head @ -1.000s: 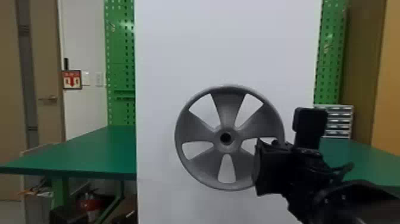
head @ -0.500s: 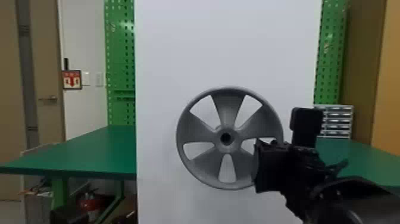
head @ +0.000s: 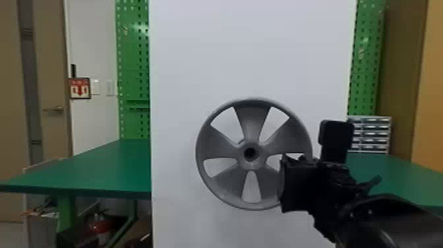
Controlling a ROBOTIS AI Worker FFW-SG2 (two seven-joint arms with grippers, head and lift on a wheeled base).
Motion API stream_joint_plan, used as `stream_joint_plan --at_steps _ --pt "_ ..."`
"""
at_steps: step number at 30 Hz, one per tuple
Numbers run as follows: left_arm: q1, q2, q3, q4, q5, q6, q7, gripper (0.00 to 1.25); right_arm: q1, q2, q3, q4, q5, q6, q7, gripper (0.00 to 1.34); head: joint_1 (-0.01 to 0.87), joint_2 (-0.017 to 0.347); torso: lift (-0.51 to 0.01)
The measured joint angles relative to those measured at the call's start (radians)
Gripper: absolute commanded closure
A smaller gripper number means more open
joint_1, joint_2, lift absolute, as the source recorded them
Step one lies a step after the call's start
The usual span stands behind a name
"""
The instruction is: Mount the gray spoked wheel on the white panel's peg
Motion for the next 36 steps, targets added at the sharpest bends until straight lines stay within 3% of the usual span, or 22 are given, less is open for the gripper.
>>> stream_joint_plan --at_steps 36 --pt "-0.006 0.005 -0.007 0.0 -0.002 0.0 0.0 0.47 -0.042 0.001 0.009 0.096 0.026 -0.051 0.041 1.17 0.123 -0.008 -0.408"
